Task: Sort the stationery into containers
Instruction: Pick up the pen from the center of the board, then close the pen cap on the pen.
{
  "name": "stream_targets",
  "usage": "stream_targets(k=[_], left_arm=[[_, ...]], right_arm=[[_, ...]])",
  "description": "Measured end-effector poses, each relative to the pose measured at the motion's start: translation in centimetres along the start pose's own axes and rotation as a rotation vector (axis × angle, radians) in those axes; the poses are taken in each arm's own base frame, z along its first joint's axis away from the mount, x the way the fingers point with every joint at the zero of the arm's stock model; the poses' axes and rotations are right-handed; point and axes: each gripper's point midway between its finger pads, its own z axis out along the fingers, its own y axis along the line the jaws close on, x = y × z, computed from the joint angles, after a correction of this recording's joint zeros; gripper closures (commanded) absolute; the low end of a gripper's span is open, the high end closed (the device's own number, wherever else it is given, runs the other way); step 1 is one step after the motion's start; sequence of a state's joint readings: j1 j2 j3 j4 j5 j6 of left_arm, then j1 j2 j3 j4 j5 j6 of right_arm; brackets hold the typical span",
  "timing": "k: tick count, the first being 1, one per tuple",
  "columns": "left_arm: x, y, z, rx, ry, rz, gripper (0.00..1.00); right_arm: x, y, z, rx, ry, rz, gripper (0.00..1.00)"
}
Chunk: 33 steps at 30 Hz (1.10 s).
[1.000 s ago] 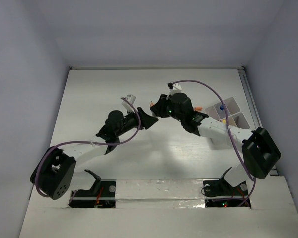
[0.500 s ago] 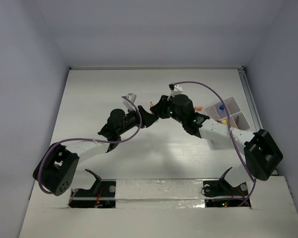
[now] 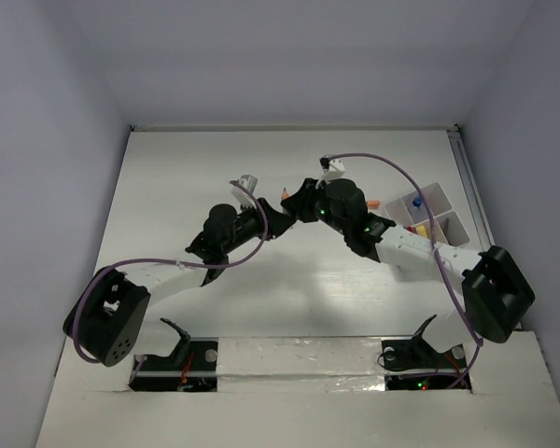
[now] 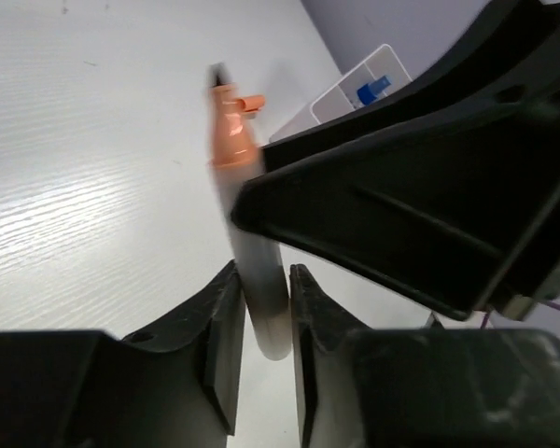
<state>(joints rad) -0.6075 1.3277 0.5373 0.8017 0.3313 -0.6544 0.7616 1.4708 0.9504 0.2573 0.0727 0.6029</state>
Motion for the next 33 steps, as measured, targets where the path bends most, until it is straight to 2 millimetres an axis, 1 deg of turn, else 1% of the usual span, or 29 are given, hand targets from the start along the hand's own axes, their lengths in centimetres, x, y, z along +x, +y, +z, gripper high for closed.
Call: stream_targets(k=[1,2,3,5,7,8,9,10,11,14,16,18,19,20,21,22,23,24,26,28,29,31,32,33], left_arm=[[0.0,0.2,0.0,-0.009,0.001,-0.003,0.95],[-0.1,0.5,0.0,-0.020,-0.003,-0.007,0.98],[-0.2,0.6,0.0,-0.025,-0.006,-0.008,1.00],[-0.3,0.4,0.0,-0.017,-0.011,-0.006,1.00],[-0.3,0.3,0.0,-0.015,-0.011,-0.005,1.00],[-0.3,0.3,0.0,-0.015,-0.011,-0.005,1.00],[-0.3,0.3,0.0,-0.015,-0.011,-0.004,1.00],[-0.3,0.3,0.0,-0.015,-0.011,-0.003,1.00],[-0.3,0.2,-0.1,-0.013,-0.012,0.000,1.00],[-0.5,0.0,-0.3,-0.009,-0.016,0.020,1.00],[-0.8,-0.4,-0.5,-0.002,-0.027,0.035,1.00],[-1.1,-0.7,-0.8,0.006,-0.036,0.050,1.00],[-1.1,-0.9,-1.0,0.011,-0.040,0.058,1.00],[-1.1,-1.1,-1.2,0.013,-0.044,0.066,1.00],[-1.2,-1.1,-1.4,0.010,-0.049,0.072,1.00],[-1.2,-0.9,-1.6,0.003,-0.055,0.079,1.00],[-1.2,-0.7,-1.8,-0.006,-0.058,0.085,1.00],[-1.2,-0.5,-2.0,-0.015,-0.061,0.090,1.00],[-1.0,-0.2,-2.4,-0.028,-0.064,0.103,1.00],[-0.6,-0.2,-2.8,-0.032,-0.062,0.117,1.00],[-0.3,-0.4,-2.9,-0.030,-0.058,0.128,1.00],[0.1,-0.8,-3.1,-0.021,-0.056,0.147,1.00],[0.3,-1.0,-3.2,-0.016,-0.054,0.156,1.00],[0.5,-1.3,-3.2,-0.009,-0.052,0.166,1.00]], right_arm=[[-0.2,0.0,-0.1,0.001,-0.008,0.000,0.99],[-0.5,0.1,-0.1,-0.001,-0.016,-0.001,0.98],[-0.7,0.2,-0.2,-0.002,-0.021,-0.002,0.98],[-0.9,0.2,-0.4,0.000,-0.028,-0.002,0.97],[-0.9,0.2,-0.4,0.002,-0.031,-0.002,0.91],[-1.0,0.2,-0.5,0.004,-0.032,-0.003,0.79],[-1.0,0.1,-0.5,0.007,-0.032,-0.003,0.71],[-0.9,0.1,-0.5,0.008,-0.031,-0.004,0.67],[-0.9,0.1,-0.5,0.008,-0.030,-0.005,0.59],[-1.1,0.2,-0.9,0.011,-0.030,-0.014,0.46],[-1.3,0.2,-1.3,0.017,-0.030,-0.023,0.46],[-1.7,0.2,-1.9,0.022,-0.036,-0.027,0.48],[-2.1,0.2,-2.3,0.025,-0.042,-0.028,0.52],[-2.4,0.2,-2.7,0.028,-0.048,-0.028,0.60],[-3.0,0.1,-3.2,0.037,-0.061,-0.031,0.66],[-3.7,-0.4,-3.6,0.057,-0.078,-0.028,0.75],[-4.6,-1.2,-4.0,0.085,-0.099,-0.020,0.98],[-5.4,-2.3,-4.4,0.122,-0.120,-0.015,1.00],[-6.9,-5.4,-5.0,0.214,-0.161,0.020,1.00],[-7.1,-9.2,-5.5,0.325,-0.168,0.045,1.00],[-6.8,-11.6,-5.7,0.400,-0.157,0.058,0.93],[-5.4,-15.1,-5.7,0.524,-0.122,0.072,0.81],[-4.5,-16.5,-5.6,0.579,-0.100,0.071,0.67],[-3.3,-18.1,-5.5,0.649,-0.065,0.070,0.61]])
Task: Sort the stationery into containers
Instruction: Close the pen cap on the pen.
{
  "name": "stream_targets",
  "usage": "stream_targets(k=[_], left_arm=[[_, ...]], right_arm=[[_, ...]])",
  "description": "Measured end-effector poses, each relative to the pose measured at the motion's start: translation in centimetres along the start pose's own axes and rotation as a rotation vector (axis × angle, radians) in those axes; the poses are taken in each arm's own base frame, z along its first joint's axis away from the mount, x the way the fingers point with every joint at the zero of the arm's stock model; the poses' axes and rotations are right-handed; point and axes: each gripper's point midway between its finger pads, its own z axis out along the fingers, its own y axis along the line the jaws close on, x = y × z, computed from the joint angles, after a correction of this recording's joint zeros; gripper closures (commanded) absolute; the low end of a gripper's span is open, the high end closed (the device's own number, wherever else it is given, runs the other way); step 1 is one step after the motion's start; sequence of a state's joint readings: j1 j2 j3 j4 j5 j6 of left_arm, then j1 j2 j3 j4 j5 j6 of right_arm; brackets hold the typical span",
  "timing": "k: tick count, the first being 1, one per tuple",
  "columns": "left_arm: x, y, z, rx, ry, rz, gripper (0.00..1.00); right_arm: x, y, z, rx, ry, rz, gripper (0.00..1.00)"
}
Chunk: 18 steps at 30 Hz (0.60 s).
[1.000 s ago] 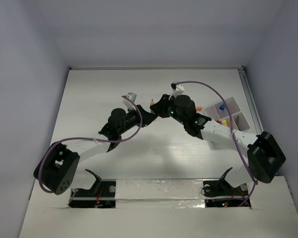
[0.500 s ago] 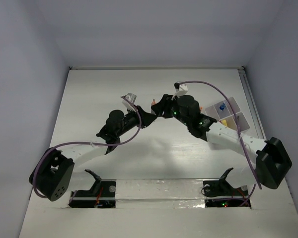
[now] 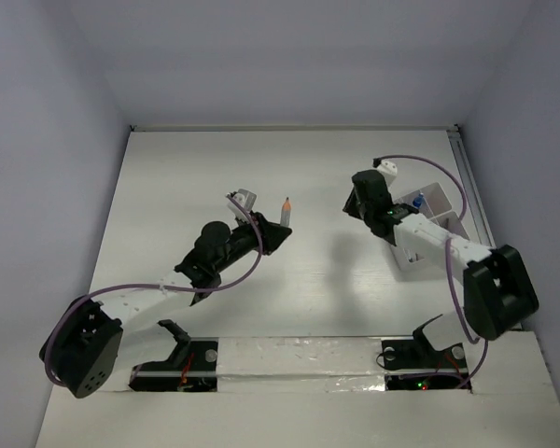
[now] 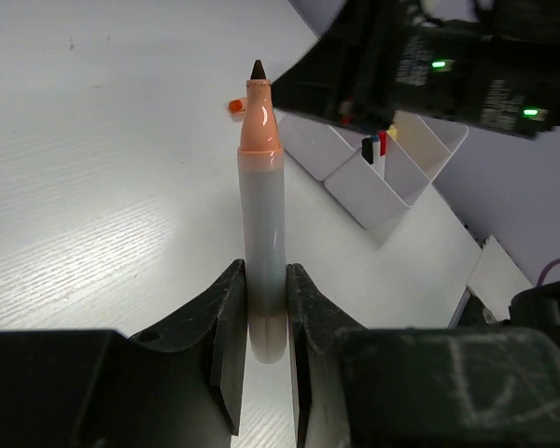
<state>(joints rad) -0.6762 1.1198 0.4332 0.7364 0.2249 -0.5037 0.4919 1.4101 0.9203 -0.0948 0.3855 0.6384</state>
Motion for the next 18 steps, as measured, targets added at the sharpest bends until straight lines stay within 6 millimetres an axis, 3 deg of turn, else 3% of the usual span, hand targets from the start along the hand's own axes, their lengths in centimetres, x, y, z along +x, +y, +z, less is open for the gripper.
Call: stream_targets(k=[2,4,5,8,13,18], left_arm=[[0.3,-0.6,-0.1,0.015,0.005,0.013,1.00],[0.7,-1.0,-0.4,0.029,0.009,0.021,1.00],[1.0,-1.2,-0.6,0.038,0.012,0.023,1.00],[1.5,-1.9,-0.9,0.060,0.015,0.025,1.00],[1.5,-3.4,-1.5,0.109,0.000,0.025,1.00],[1.0,-4.8,-1.9,0.146,-0.021,0.029,1.00]], right_arm=[[1.8,-1.6,1.7,0.103,0.050,-0.026,0.54],[3.3,-2.8,3.3,0.200,0.084,-0.037,0.53],[3.8,-3.2,4.1,0.240,0.091,-0.034,0.45],[4.7,-4.2,5.9,0.351,0.091,0.009,0.35],[5.4,-5.6,7.8,0.499,0.054,0.109,0.34],[5.9,-7.5,8.2,0.599,0.019,0.213,0.34]])
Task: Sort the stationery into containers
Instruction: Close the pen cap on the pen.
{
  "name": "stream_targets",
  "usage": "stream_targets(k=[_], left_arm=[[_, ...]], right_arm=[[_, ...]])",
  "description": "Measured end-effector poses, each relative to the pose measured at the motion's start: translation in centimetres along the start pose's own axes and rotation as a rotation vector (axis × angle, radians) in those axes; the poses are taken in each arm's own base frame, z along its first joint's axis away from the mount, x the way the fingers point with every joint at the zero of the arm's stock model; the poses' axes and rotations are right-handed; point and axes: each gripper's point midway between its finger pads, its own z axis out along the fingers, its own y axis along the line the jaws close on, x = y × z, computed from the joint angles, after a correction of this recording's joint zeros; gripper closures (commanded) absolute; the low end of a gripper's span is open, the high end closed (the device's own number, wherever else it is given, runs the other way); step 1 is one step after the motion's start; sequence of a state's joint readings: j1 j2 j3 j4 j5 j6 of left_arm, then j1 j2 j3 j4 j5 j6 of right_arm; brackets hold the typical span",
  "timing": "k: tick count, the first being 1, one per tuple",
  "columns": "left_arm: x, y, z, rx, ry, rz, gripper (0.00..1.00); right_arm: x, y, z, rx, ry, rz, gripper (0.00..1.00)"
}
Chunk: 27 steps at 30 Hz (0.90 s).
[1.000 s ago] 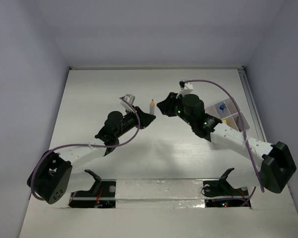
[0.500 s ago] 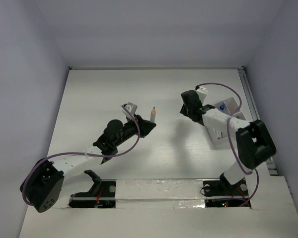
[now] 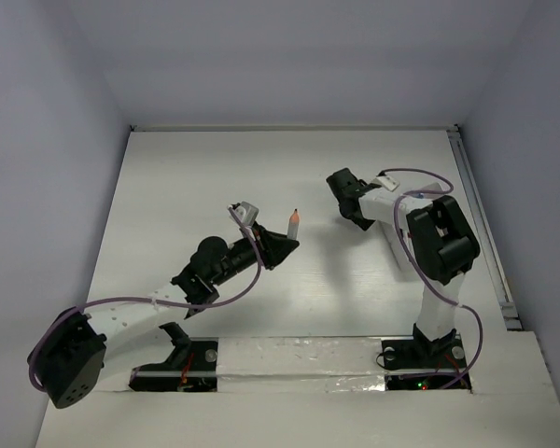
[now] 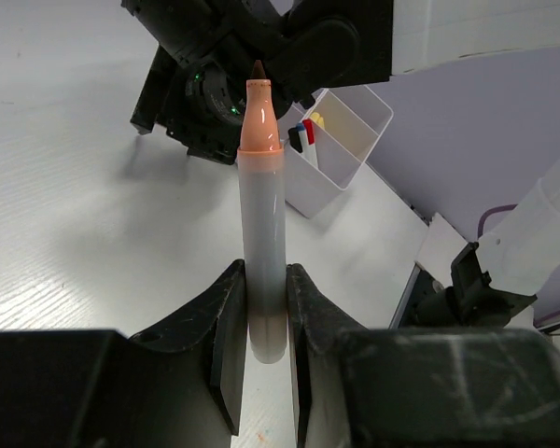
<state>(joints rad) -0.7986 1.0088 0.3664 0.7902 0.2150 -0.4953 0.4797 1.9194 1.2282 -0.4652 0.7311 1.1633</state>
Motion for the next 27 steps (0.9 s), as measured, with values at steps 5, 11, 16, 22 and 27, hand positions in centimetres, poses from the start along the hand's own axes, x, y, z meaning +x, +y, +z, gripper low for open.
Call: stream_targets(k=[5,11,16,22,27], left_arm=[[-0.3,-0.4,0.0,0.011,-0.012,0.002,1.00],[-0.1,-0.9,0.0,0.024,-0.007,-0.001,1.00],[0.3,-1.1,0.2,0.036,0.000,-0.002,1.00],[0.8,-1.1,0.4,0.038,0.016,-0.003,1.00],[0.9,-1.2,0.4,0.040,0.019,-0.003,1.00]], right_arm=[[-1.4,-1.6,1.2,0.078,-0.032,0.108,0.34],[-2.3,-2.2,2.0,0.105,-0.036,0.172,0.34],[-2.8,-1.6,2.4,0.093,-0.025,0.177,0.34],[-3.6,-1.0,2.7,0.086,-0.024,0.161,0.34],[-4.4,0.3,3.8,0.095,-0.021,0.179,0.37]])
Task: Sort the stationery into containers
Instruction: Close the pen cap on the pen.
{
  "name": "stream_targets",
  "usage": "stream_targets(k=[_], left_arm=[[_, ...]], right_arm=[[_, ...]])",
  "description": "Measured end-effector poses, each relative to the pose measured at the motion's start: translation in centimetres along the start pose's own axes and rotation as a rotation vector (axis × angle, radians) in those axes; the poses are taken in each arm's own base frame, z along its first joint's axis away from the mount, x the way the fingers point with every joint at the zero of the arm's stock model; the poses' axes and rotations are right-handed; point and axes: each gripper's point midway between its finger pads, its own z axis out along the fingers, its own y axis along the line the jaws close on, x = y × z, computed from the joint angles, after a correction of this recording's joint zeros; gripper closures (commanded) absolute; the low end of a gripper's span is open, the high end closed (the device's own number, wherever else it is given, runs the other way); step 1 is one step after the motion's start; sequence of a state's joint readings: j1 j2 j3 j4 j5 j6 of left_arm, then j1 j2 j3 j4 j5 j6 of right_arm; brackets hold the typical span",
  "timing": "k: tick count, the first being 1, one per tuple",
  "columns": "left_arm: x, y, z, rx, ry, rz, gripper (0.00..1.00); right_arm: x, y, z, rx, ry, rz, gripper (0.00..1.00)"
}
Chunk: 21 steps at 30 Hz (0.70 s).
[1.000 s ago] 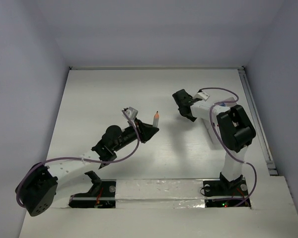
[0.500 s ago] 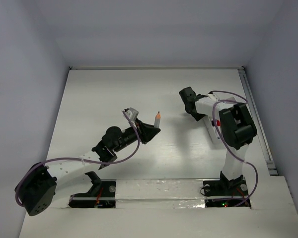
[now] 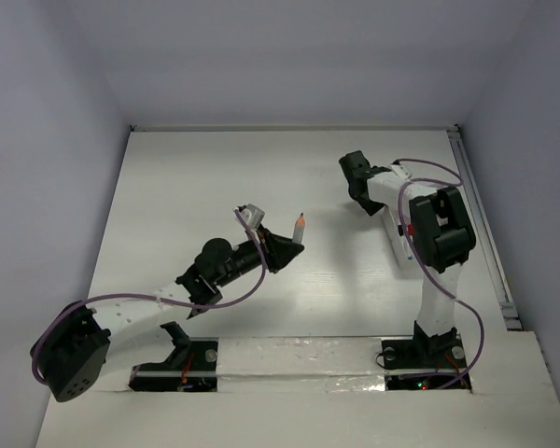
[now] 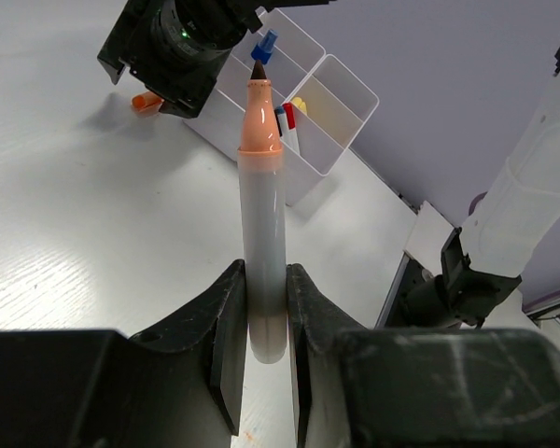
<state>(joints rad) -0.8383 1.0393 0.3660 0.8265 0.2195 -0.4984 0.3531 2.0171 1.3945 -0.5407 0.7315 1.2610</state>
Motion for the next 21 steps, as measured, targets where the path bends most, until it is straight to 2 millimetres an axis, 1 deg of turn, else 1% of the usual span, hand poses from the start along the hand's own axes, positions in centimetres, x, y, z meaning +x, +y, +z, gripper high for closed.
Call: stream_targets(k=[4,6,8,9,11,14,19,21], left_arm=[[0.2,-0.3,0.0,0.009,0.006,0.000,1.00],[0.2,-0.3,0.0,0.012,0.008,0.000,1.00],[0.2,-0.4,0.0,0.014,0.009,0.000,1.00],[0.2,-0.3,0.0,0.013,0.008,0.001,1.00],[0.2,-0.4,0.0,0.014,0.008,0.001,1.00],[-0.1,-0.4,-0.1,0.014,0.000,0.007,1.00],[-1.4,-0.9,-0.5,0.018,-0.043,0.023,1.00],[-1.5,-0.9,-0.5,0.019,-0.047,0.027,1.00]], right_arm=[[-0.6,0.1,0.4,0.013,0.006,0.010,0.38],[-1.1,0.0,0.8,0.020,0.006,0.023,0.45],[-1.7,-0.5,1.3,0.039,0.007,0.033,0.50],[-1.9,-0.7,1.6,0.044,0.010,0.036,0.53],[-2.1,-1.0,1.9,0.055,0.012,0.034,0.55],[-1.6,-1.4,2.4,0.071,0.028,-0.001,0.57],[-1.4,-1.4,2.7,0.069,0.027,-0.095,0.54],[-1.4,-1.3,2.7,0.065,0.030,-0.127,0.54]])
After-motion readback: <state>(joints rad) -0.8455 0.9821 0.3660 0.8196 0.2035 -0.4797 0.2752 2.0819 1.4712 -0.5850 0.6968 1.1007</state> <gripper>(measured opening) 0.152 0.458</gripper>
